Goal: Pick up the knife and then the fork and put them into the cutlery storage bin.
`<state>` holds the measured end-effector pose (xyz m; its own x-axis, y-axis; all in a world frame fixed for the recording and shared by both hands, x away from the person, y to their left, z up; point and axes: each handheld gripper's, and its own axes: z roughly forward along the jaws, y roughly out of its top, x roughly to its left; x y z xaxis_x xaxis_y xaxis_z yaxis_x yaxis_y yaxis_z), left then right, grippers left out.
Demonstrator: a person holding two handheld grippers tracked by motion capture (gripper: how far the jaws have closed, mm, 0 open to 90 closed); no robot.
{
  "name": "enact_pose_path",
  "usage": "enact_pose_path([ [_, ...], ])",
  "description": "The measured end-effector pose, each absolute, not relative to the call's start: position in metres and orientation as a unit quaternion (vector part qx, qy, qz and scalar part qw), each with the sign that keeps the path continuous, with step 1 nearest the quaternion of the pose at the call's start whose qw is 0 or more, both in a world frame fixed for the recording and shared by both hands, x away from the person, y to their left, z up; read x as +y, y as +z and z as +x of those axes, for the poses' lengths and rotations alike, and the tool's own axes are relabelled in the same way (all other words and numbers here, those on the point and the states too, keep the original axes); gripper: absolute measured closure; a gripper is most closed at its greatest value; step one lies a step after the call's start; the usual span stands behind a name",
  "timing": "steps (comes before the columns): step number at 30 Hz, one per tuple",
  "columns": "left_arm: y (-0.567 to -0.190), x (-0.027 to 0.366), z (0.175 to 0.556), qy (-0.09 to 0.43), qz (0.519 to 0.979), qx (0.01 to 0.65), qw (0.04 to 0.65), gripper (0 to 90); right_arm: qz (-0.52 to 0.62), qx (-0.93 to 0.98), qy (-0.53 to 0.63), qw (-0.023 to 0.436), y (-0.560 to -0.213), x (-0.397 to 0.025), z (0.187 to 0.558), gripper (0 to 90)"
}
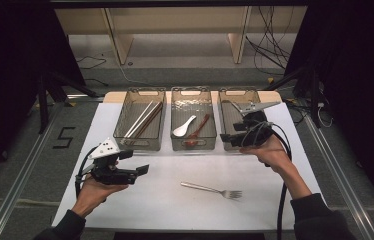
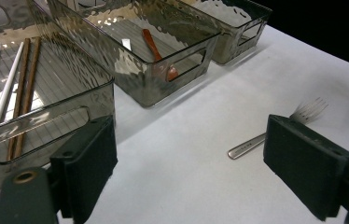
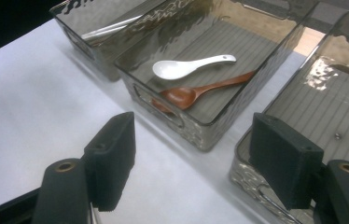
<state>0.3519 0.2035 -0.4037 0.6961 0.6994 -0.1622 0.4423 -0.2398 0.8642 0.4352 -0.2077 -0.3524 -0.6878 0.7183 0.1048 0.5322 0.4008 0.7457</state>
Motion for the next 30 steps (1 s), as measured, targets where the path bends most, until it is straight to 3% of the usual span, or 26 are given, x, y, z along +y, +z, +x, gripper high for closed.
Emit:
enact_pose_path([
  [30,-0.404,0.204,0.352,0.127,0.774,0.371,0.497,16.6,0.325,0.872,0.357,0.080,-0.381,-0.175,0.400,30.7],
])
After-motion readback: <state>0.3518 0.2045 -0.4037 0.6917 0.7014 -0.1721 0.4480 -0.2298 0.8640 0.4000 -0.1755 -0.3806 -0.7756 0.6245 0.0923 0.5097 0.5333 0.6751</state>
